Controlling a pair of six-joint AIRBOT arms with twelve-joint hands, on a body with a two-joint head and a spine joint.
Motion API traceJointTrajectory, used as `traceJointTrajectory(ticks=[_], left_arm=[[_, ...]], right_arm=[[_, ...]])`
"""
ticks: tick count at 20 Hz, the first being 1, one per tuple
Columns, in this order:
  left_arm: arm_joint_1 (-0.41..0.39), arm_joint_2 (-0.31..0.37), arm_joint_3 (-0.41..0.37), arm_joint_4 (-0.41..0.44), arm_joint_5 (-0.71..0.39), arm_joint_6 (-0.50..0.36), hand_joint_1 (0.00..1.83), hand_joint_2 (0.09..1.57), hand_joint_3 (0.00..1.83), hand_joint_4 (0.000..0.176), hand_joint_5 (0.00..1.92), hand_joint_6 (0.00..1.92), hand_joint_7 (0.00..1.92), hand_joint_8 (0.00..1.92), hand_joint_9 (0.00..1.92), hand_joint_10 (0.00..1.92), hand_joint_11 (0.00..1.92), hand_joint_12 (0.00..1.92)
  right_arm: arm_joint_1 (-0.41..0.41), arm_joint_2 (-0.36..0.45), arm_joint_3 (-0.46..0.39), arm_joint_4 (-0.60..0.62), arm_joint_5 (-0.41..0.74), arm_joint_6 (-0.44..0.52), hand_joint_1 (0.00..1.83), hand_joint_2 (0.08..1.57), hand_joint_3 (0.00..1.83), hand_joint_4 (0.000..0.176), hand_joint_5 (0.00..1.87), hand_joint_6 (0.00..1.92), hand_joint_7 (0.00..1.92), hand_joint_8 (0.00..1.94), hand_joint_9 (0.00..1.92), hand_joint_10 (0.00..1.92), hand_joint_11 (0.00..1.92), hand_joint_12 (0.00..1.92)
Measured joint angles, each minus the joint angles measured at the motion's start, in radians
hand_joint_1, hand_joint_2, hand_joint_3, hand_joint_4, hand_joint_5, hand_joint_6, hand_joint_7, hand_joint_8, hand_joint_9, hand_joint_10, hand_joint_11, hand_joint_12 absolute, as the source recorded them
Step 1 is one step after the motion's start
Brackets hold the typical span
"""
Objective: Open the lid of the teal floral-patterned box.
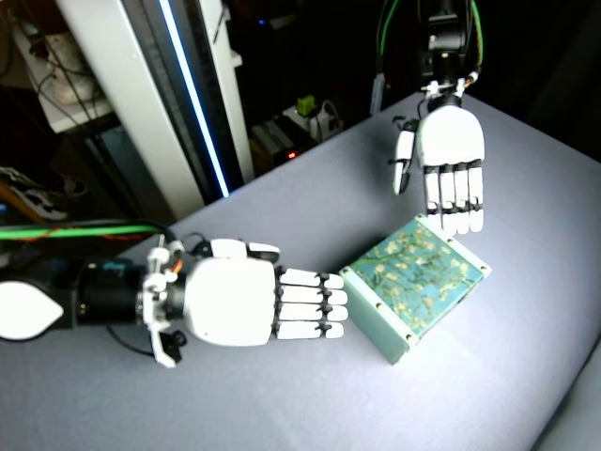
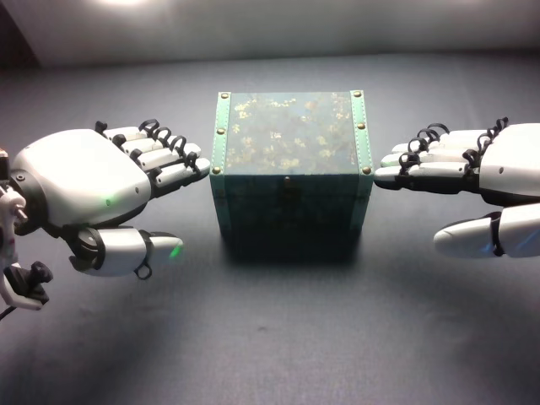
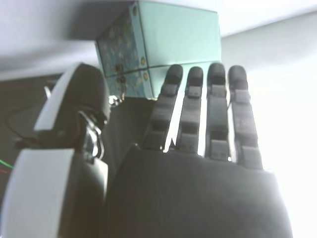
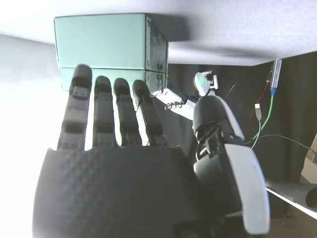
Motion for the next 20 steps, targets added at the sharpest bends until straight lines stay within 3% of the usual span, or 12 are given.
traceJointTrajectory(ticks=[7,11,14,17,20], left_arm=[[0.0,0.007,-0.001,-0.043,-0.099,-0.012,0.0,1.43,0.0,0.0,0.0,0.0,0.0,0.0,0.01,0.0,0.03,0.01],[0.0,0.006,0.001,-0.09,-0.156,-0.011,0.0,1.29,0.0,0.0,0.03,0.0,0.05,0.01,0.06,0.01,0.02,0.01],[-0.003,-0.003,0.008,-0.161,-0.204,0.022,0.0,1.37,0.02,0.0,0.0,0.0,0.0,0.0,0.01,0.0,0.0,0.0],[-0.024,-0.019,0.02,-0.2,-0.216,0.077,0.0,1.28,0.0,0.0,0.0,0.0,0.0,0.0,0.0,0.0,0.0,0.0],[-0.058,-0.049,0.055,-0.224,-0.213,0.082,0.0,1.37,0.02,0.0,0.0,0.0,0.0,0.0,0.0,0.0,0.0,0.0]], right_arm=[[0.0,0.001,0.013,0.134,0.081,-0.007,0.0,1.43,0.0,0.0,0.05,0.0,0.02,0.0,0.0,0.0,0.0,0.05],[0.0,-0.003,0.019,0.226,0.122,-0.046,0.0,1.37,0.0,0.0,0.08,0.0,0.06,0.0,0.06,0.01,0.06,0.07],[0.0,-0.036,0.035,0.323,0.169,-0.078,0.0,1.36,0.0,0.0,0.05,0.0,0.02,0.0,0.01,0.0,0.02,0.06],[0.006,-0.064,0.064,0.374,0.182,-0.081,0.0,1.37,0.0,0.0,0.05,0.0,0.0,0.0,0.0,0.0,0.01,0.06],[0.01,-0.088,0.098,0.406,0.191,-0.08,0.0,1.35,0.0,0.0,0.07,0.01,0.03,0.01,0.02,0.01,0.01,0.06]])
